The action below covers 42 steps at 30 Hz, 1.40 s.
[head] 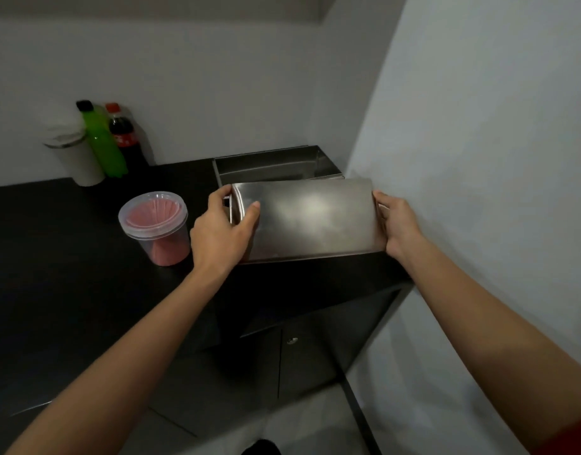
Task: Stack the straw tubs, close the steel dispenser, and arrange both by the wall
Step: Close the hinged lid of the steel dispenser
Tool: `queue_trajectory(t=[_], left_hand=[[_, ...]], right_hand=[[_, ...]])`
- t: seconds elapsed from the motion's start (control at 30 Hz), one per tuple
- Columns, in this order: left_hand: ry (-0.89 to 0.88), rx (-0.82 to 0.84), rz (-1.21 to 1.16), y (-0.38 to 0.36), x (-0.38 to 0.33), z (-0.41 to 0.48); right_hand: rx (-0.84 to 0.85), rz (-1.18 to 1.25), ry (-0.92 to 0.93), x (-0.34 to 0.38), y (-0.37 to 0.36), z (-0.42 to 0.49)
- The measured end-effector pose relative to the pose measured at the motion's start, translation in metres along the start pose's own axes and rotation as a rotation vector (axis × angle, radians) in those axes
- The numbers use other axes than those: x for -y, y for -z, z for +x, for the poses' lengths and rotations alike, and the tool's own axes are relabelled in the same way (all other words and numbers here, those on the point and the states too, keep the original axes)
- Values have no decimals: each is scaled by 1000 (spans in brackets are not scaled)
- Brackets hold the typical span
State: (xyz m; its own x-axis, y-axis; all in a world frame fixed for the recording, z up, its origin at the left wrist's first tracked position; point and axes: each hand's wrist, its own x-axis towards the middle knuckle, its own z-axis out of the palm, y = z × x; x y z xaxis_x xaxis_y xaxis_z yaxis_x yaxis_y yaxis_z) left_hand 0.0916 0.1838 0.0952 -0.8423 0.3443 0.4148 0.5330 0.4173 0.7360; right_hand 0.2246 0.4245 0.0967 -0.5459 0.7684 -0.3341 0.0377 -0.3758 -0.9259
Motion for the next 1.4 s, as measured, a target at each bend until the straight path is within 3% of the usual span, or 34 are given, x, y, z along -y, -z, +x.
queue_trajectory(t=[0.2, 0.43, 0.67, 0.93, 1.4], left_hand=[[70, -169, -33, 11, -9, 54], [216, -130, 26, 2, 0, 105], [213, -88, 92, -17, 12, 137], [202, -9, 177, -29, 17, 142], [183, -16, 210, -33, 18, 142]], right_hand=[[19, 81, 58, 26, -38, 20], [-8, -69, 172, 54, -79, 59], [-95, -337, 329, 61, -98, 96], [-119, -489, 363, 54, -98, 117], [-77, -480, 300, 46, -93, 126]])
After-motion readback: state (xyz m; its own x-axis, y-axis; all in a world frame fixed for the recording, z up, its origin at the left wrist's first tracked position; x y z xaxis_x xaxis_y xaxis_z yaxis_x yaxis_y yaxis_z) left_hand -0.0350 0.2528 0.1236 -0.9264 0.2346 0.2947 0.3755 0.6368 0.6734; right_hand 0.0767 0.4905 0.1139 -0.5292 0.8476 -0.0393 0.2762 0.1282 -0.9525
